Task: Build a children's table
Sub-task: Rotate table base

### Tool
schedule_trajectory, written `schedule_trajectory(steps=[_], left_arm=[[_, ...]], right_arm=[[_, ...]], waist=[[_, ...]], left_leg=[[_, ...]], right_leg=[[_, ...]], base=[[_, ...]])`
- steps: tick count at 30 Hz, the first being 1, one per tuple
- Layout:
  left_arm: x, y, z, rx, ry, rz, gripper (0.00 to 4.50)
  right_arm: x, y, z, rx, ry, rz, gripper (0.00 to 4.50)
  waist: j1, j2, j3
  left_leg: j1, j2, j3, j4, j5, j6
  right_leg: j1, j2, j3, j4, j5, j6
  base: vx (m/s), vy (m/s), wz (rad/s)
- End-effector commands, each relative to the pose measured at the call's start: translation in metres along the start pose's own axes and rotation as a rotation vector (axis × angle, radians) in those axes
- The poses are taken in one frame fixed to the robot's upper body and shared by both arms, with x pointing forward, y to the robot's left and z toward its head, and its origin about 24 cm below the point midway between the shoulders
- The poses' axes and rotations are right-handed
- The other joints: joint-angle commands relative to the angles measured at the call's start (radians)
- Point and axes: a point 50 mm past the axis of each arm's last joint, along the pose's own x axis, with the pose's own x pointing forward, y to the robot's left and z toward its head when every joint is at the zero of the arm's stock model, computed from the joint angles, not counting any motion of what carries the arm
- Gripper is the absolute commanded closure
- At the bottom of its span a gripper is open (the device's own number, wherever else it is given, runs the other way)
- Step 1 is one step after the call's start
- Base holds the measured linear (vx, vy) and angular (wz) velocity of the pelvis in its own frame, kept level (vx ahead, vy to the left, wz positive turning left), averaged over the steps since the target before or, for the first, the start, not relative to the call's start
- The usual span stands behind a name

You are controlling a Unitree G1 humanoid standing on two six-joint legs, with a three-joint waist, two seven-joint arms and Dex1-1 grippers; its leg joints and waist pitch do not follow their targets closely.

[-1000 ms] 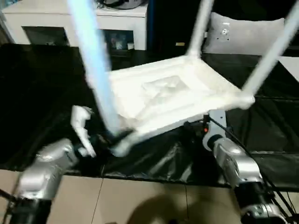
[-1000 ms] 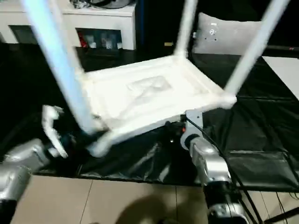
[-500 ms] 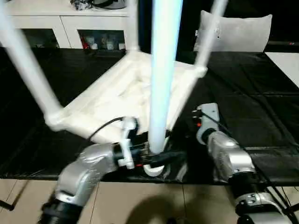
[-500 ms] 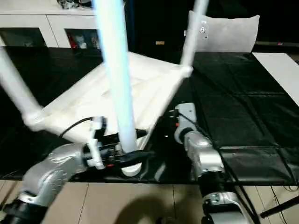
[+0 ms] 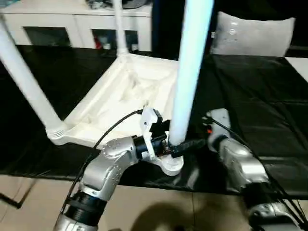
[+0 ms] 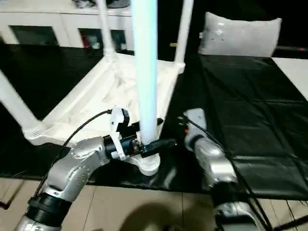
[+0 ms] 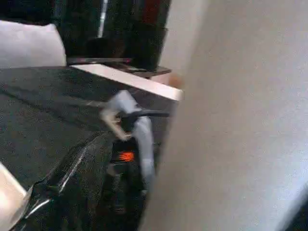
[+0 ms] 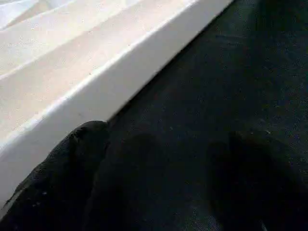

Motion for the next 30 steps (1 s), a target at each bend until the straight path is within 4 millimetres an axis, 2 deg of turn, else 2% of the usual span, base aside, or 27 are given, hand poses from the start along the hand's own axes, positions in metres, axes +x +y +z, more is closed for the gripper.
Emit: schedule_trajectory(steps=[1, 2, 3, 4, 6, 7, 8, 10, 11, 12, 13, 14, 15, 16, 18, 19, 22, 23, 26, 27, 28, 29, 30], left_arm=[[0.008, 0.005, 0.005, 0.059, -0.014, 0.043, 0.04], [0.008, 0.005, 0.005, 0.06, -0.015, 0.045, 0.04], [0.006, 0.009, 0.006, 0.067, -0.024, 0.079, 0.04], [0.005, 0.011, 0.005, 0.078, -0.018, 0.101, 0.04], [0.004, 0.015, 0.003, 0.102, -0.008, 0.127, 0.04], [0.006, 0.017, 0.002, 0.115, -0.004, 0.138, 0.04], [0.007, 0.019, 0.002, 0.12, -0.001, 0.146, 0.04], [0.014, 0.033, 0.003, 0.164, 0.025, 0.218, 0.04], [0.015, 0.036, 0.003, 0.177, 0.03, 0.238, 0.04], [0.017, 0.042, 0.005, 0.205, 0.038, 0.281, 0.04], [0.018, 0.045, 0.006, 0.217, 0.039, 0.297, 0.04], [0.02, 0.045, 0.008, 0.219, 0.027, 0.299, 0.04], [0.022, 0.044, 0.012, 0.21, 0.001, 0.285, 0.04], [0.024, 0.041, 0.013, 0.2, -0.018, 0.265, 0.04], [0.025, 0.034, 0.013, 0.181, -0.039, 0.217, 0.04], [0.024, 0.028, 0.01, 0.167, -0.051, 0.185, 0.04], [0.018, 0.022, 0.003, 0.136, -0.07, 0.171, 0.04], [0.013, 0.02, -0.001, 0.126, -0.076, 0.183, 0.04], [0.003, 0.017, -0.007, 0.115, -0.076, 0.211, 0.04], [-0.003, 0.016, -0.008, 0.113, -0.08, 0.224, 0.04], [-0.017, 0.014, -0.011, 0.103, -0.074, 0.254, 0.04], [-0.022, 0.013, -0.011, 0.102, -0.069, 0.265, 0.04], [-0.028, 0.012, -0.012, 0.102, -0.061, 0.279, 0.04]], right_arm=[[-0.008, -0.008, 0.007, -0.005, -0.041, -0.018, 0.0], [-0.009, -0.008, 0.007, -0.005, -0.041, -0.018, 0.0], [-0.014, -0.01, 0.008, -0.013, -0.052, -0.016, 0.0], [-0.017, -0.01, 0.008, -0.018, -0.059, -0.018, 0.0], [-0.022, -0.012, 0.008, -0.02, -0.068, -0.024, 0.0], [-0.026, -0.013, 0.008, -0.019, -0.072, -0.029, 0.0], [-0.027, -0.013, 0.007, -0.016, -0.074, -0.031, 0.0], [-0.032, -0.013, 0.004, -0.013, -0.07, -0.039, 0.0], [-0.033, -0.013, 0.003, -0.013, -0.069, -0.04, 0.0], [-0.035, -0.012, 0.002, -0.014, -0.067, -0.042, 0.0], [-0.036, -0.012, 0.002, -0.014, -0.066, -0.042, 0.0], [-0.037, -0.012, 0.002, -0.015, -0.064, -0.044, 0.0], [-0.039, -0.013, 0.001, -0.018, -0.063, -0.048, 0.0], [-0.041, -0.013, 0.001, -0.019, -0.062, -0.052, 0.0], [-0.043, -0.014, 0.002, -0.019, -0.062, -0.056, 0.0], [-0.045, -0.013, 0.002, -0.016, -0.061, -0.057, 0.0], [-0.049, -0.011, 0.002, -0.007, -0.06, -0.052, 0.0], [-0.052, -0.008, 0.003, -0.002, -0.064, -0.041, 0.0], [-0.055, -0.002, 0.006, -0.012, -0.087, -0.011, 0.0], [-0.057, 0.0, 0.007, -0.026, -0.099, 0.001, 0.0], [-0.061, 0.004, 0.01, -0.021, -0.126, 0.015, 0.0], [-0.063, 0.005, 0.011, -0.022, -0.132, 0.022, 0.0], [-0.064, 0.007, 0.011, -0.024, -0.139, 0.031, 0.0]], waist=[[0.004, -0.008, -0.065], [0.005, -0.007, -0.065], [0.005, -0.01, -0.063], [0.006, -0.008, -0.063], [0.005, -0.016, -0.062], [0.004, -0.016, -0.06], [0.002, -0.019, -0.059], [-0.001, -0.016, -0.058], [-0.004, -0.019, -0.058], [-0.006, -0.014, -0.058], [-0.009, -0.015, -0.058], [-0.013, -0.015, -0.061], [-0.014, -0.004, -0.063], [-0.017, -0.007, -0.064], [-0.017, -0.004, -0.067], [-0.017, -0.007, -0.067], [-0.014, -0.006, -0.069], [-0.008, -0.012, -0.071], [-0.002, -0.009, -0.074], [-0.001, -0.016, -0.076], [0.003, -0.011, -0.075], [0.001, -0.015, -0.074], [0.003, -0.015, -0.069]], left_leg=[[-0.013, 0.014, 0.003, -0.066, -0.163, 0.064], [-0.013, 0.013, 0.003, -0.065, -0.164, 0.063], [-0.013, 0.01, 0.004, -0.065, -0.176, 0.066], [-0.011, 0.01, 0.003, -0.064, -0.184, 0.064], [-0.013, 0.007, 0.004, -0.063, -0.19, 0.064], [-0.015, 0.005, 0.003, -0.063, -0.196, 0.062], [-0.012, 0.001, 0.005, -0.06, -0.204, 0.065], [-0.009, -0.003, 0.004, -0.057, -0.223, 0.063], [-0.012, -0.008, 0.004, -0.054, -0.234, 0.062], [-0.007, -0.008, 0.003, -0.052, -0.249, 0.061], [-0.01, -0.008, 0.001, -0.052, -0.251, 0.062], [-0.021, -0.004, -0.005, -0.056, -0.248, 0.064], [-0.021, -0.001, -0.007, -0.057, -0.246, 0.065], [-0.02, 0.002, -0.007, -0.056, -0.245, 0.07], [-0.021, 0.009, -0.01, -0.061, -0.232, 0.078], [-0.018, 0.012, -0.008, -0.063, -0.232, 0.081], [-0.019, 0.019, -0.009, -0.068, -0.204, 0.09], [-0.021, 0.024, -0.009, -0.069, -0.179, 0.094], [-0.022, 0.022, -0.004, -0.066, -0.133, 0.104], [-0.023, 0.025, -0.004, -0.066, -0.121, 0.105], [-0.023, 0.029, -0.004, -0.066, -0.105, 0.108], [-0.025, 0.029, -0.004, -0.066, -0.096, 0.11], [-0.026, 0.026, -0.001, -0.066, -0.1, 0.11]], right_leg=[[0.063, -0.049, 0.054, -0.086, -0.413, -0.061], [0.064, -0.05, 0.054, -0.086, -0.417, -0.057], [0.063, -0.049, 0.051, -0.094, -0.449, -0.041], [0.062, -0.051, 0.05, -0.094, -0.465, -0.035], [0.06, -0.05, 0.046, -0.1, -0.502, -0.01], [0.06, -0.05, 0.043, -0.103, -0.528, 0.005], [0.055, -0.047, 0.04, -0.113, -0.559, 0.026], [0.05, -0.044, 0.032, -0.122, -0.595, 0.049], [0.05, -0.041, 0.025, -0.128, -0.612, 0.069], [0.048, -0.04, 0.017, -0.135, -0.626, 0.086], [0.05, -0.04, 0.013, -0.138, -0.626, 0.093], [0.063, -0.043, 0.005, -0.137, -0.61, 0.1], [0.064, -0.046, 0.004, -0.137, -0.594, 0.096], [0.063, -0.049, 0.003, -0.141, -0.576, 0.086], [0.066, -0.055, 0.009, -0.135, -0.526, 0.043], [0.061, -0.056, 0.015, -0.129, -0.5, 0.008], [0.062, -0.058, 0.03, -0.113, -0.438, -0.038], [0.067, -0.061, 0.038, -0.099, -0.391, -0.058], [0.065, -0.059, 0.048, -0.088, -0.34, -0.078], [0.066, -0.06, 0.05, -0.084, -0.323, -0.082], [0.065, -0.063, 0.052, -0.078, -0.305, -0.091], [0.066, -0.062, 0.054, -0.075, -0.294, -0.095], [0.063, -0.06, 0.055, -0.075, -0.301, -0.096]], base=[[0.0, 0.0, 0.0], [0.0, 0.0, 0.0], [0.0, 0.0, 0.0], [0.0, 0.0, 0.0], [0.0, 0.0, 0.0], [0.0, 0.0, 0.0], [0.0, 0.0, 0.0], [0.0, 0.0, 0.0], [0.0, 0.0, 0.0], [0.0, 0.0, 0.0], [0.0, 0.0, 0.0], [0.0, 0.0, 0.0], [0.0, 0.0, 0.0], [0.0, 0.0, 0.0], [0.0, 0.0, 0.0], [0.0, 0.0, 0.0], [0.0, 0.0, 0.0], [0.0, 0.0, 0.0], [0.0, 0.0, 0.0], [0.0, 0.0, 0.0], [0.0, 0.0, 0.0], [0.0, 0.0, 0.0], [0.0, 0.0, 0.0]])
